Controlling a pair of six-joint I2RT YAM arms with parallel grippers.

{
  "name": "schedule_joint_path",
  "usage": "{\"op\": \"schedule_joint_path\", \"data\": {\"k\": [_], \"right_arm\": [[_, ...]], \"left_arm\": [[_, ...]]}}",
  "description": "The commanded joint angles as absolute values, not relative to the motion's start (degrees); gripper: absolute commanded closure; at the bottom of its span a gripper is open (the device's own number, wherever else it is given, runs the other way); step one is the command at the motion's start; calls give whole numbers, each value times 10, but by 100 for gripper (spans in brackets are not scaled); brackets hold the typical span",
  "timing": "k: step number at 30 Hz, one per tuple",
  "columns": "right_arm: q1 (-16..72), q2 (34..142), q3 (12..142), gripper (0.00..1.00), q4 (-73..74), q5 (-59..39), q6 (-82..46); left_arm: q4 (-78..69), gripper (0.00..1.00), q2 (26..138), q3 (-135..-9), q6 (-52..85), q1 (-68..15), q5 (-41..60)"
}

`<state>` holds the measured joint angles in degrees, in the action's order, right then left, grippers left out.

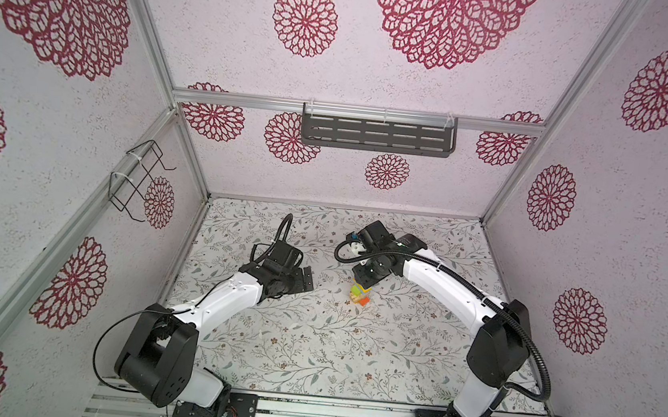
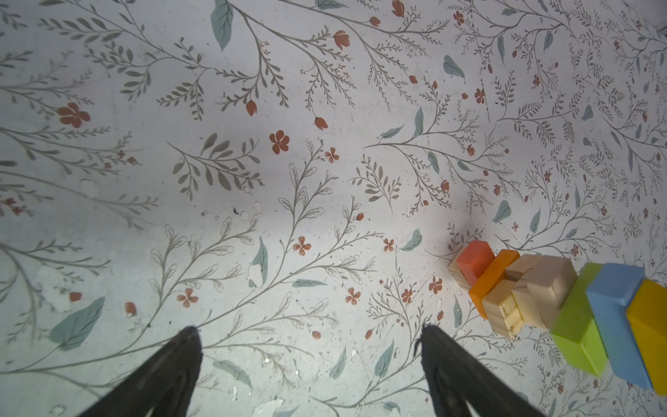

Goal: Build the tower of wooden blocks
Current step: 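Lower the yellow block onto the light blue block atop the stack, then open the right gripper and raise it away from the stack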

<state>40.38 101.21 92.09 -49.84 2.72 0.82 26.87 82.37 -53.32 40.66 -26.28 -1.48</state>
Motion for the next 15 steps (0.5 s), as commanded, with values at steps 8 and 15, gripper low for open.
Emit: {"op": "schedule_joint_path", "data": {"k": [8,15], "right_arm": [[394,854,890,48,-447,122,-47],[372,704,755,38,-381,151,-84]], "left_arm": [[367,3,709,-588,386,-261,-117],[441,3,636,-610,387,-243,-161]]}}
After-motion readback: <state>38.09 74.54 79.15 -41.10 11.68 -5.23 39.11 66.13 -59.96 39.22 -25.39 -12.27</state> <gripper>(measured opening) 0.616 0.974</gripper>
